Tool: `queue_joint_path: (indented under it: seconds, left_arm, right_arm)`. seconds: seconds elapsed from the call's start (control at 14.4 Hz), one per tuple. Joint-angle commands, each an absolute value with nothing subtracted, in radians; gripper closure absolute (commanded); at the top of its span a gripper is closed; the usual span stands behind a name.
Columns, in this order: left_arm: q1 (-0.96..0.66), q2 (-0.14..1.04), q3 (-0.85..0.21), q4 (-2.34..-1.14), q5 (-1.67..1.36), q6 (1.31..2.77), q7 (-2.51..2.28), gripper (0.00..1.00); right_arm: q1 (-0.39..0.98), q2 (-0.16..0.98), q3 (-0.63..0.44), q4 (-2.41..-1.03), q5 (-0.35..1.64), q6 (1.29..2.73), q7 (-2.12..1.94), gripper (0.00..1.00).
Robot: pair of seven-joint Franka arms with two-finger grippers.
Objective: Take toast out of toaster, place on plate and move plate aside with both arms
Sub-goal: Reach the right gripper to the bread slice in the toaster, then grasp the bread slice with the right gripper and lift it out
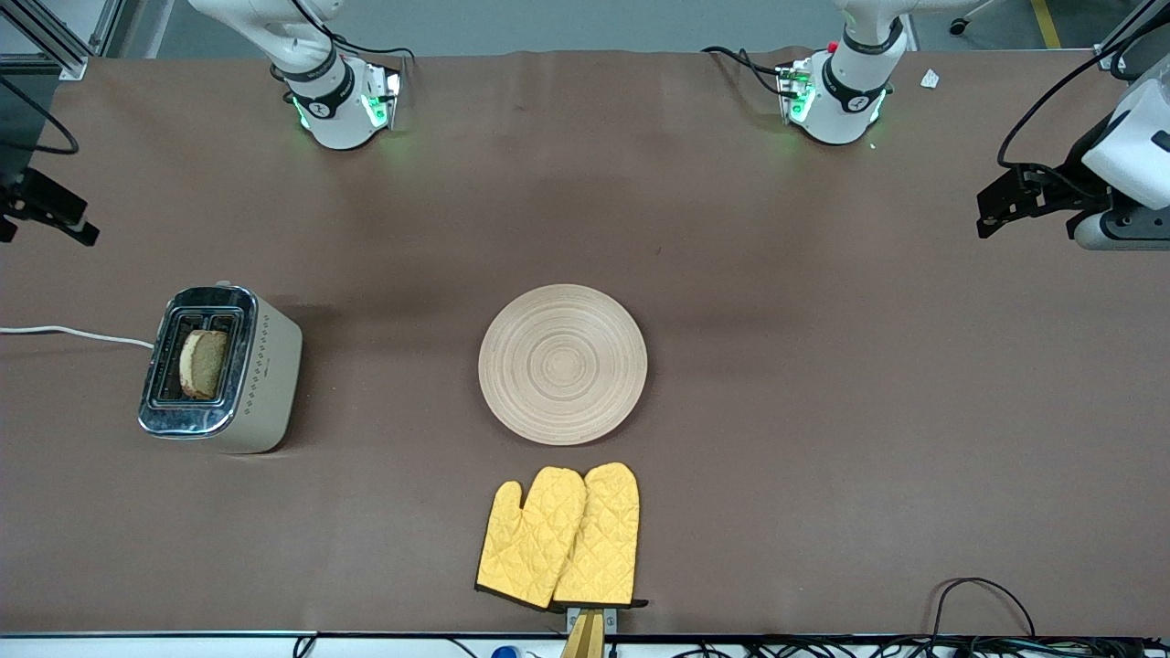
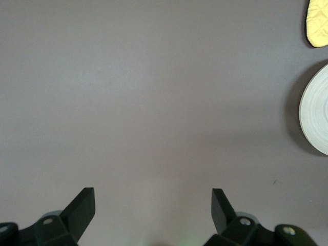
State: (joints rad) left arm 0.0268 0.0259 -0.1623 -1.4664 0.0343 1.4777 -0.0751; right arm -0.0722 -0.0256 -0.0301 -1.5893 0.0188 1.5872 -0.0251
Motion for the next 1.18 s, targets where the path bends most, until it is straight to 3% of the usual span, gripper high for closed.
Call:
queue_joint_path:
  seconds: [0.0, 0.42, 0.69, 0.76, 0.9, 1.11]
  left_arm:
    - [0.029, 0.031, -0.167, -1.437, 0.048, 1.466, -0.061, 0.0]
    - [0.041, 0.04, -0.167, -1.439, 0.037, 1.491, -0.081, 0.0]
    - [0.057, 0.041, -0.158, -1.445, 0.051, 1.493, -0.08, 0.0]
    - [0.058, 0.041, -0.158, -1.443, 0.051, 1.494, -0.08, 0.0]
    - [0.058, 0.043, -0.156, -1.443, 0.051, 1.514, -0.08, 0.0]
    - [0.055, 0.057, -0.156, -1.443, 0.052, 1.528, -0.08, 0.0]
  right_arm:
    - [-0.103, 0.093, -0.018, -1.592, 0.034, 1.626, -0.023, 0.0]
    - [-0.13, 0.322, -0.017, -1.591, 0.035, 1.77, -0.023, 0.0]
    - [-0.123, 0.386, -0.017, -1.591, 0.04, 1.79, -0.021, 0.05]
    - [-0.123, 0.393, -0.015, -1.592, 0.04, 1.79, -0.021, 0.12]
    - [-0.123, 0.399, -0.015, -1.592, 0.04, 1.784, -0.032, 0.38]
    - [-0.117, 0.399, -0.015, -1.592, 0.04, 1.776, -0.031, 0.69]
